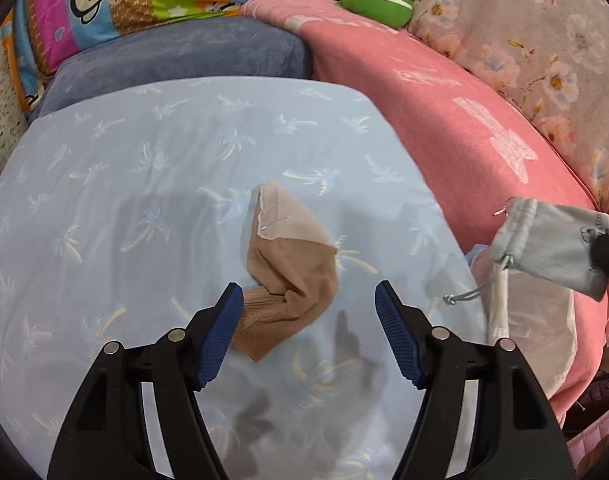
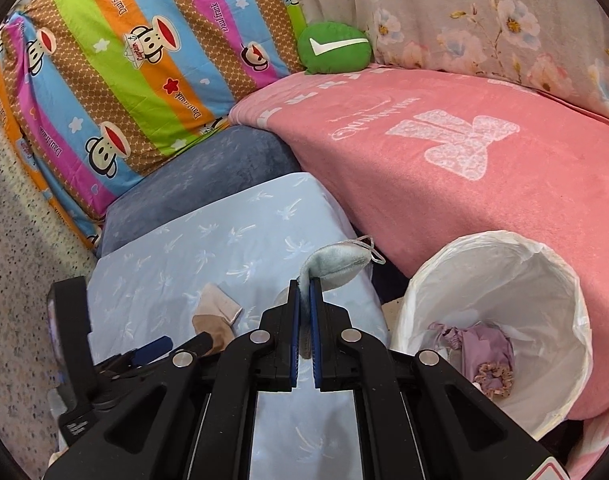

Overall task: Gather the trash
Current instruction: 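Lift the grey pouch toward the bin with the right tool while the left tool regrasps the stocking, then carry the tan stocking and grey pouch over the white bin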

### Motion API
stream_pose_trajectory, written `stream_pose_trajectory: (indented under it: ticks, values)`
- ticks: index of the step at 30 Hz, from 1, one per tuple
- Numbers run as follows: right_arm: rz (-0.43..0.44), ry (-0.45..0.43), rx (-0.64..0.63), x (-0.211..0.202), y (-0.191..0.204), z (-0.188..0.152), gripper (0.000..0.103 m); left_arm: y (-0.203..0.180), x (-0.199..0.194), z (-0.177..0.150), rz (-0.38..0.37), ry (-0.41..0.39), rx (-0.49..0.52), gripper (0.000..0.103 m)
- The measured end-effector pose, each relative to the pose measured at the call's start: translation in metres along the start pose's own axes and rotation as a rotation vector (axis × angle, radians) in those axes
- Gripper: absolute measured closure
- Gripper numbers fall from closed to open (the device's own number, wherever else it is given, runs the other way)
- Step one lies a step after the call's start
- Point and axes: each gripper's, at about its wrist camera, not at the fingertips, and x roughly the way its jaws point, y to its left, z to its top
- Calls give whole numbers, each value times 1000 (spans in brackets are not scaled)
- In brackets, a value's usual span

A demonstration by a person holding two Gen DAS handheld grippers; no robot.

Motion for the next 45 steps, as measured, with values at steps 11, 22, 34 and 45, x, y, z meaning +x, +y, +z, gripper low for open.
stream_pose_trajectory:
  ticks: [11,22,34,45]
  values:
    - [1,44,-6,26,8,-5,99,6,33,15,-21,50,-32,68]
    - [22,44,-8,19,11,-8,99,-10,8,8,-47,34,14,100]
    - [15,-32,9,-27,-4,-2,99,-58,-32,6,-110,-28,97,101]
    - [-19,-98,57,-66,-40,-2,99,-113,-58,-2,-185,-69,196,102]
